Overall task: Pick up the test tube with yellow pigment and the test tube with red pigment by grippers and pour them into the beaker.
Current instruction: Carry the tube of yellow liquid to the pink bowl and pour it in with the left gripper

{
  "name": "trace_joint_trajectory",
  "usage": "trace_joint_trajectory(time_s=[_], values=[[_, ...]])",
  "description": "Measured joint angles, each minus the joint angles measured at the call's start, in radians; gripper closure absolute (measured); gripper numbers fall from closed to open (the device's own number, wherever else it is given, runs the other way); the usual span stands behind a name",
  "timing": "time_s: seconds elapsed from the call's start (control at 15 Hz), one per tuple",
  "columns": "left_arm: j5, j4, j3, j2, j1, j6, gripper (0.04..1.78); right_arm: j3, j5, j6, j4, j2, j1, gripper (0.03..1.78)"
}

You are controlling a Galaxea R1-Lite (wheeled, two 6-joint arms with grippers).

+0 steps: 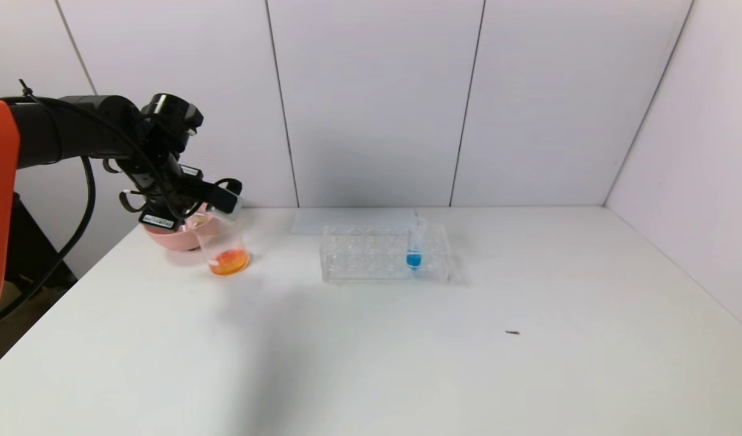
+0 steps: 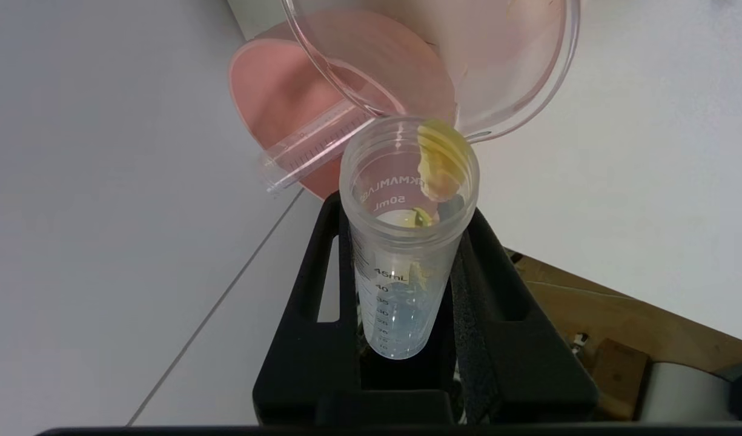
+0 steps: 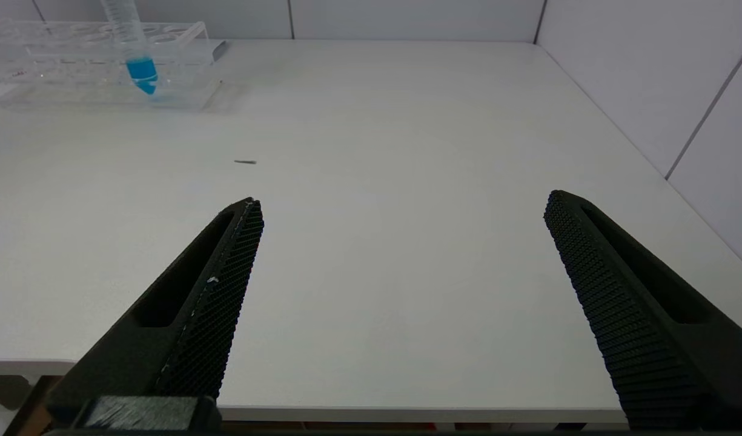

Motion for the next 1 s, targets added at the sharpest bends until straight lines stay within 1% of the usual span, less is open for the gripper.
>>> trace_joint_trajectory(time_s=[0.13,0.47,1.0], values=[[0.018,-0.005,0.0,0.0,-0.006,0.002,1.37,0.0,0.0,0.0,0.0,0.0,0.0,0.11],[0.023,-0.004,0.0,0.0,-0.014,0.004,1.37,0.0,0.0,0.0,0.0,0.0,0.0,0.11],[0.07,-0.004,0.0,0.0,-0.021,0.023,1.37,0.0,0.0,0.0,0.0,0.0,0.0,0.11]])
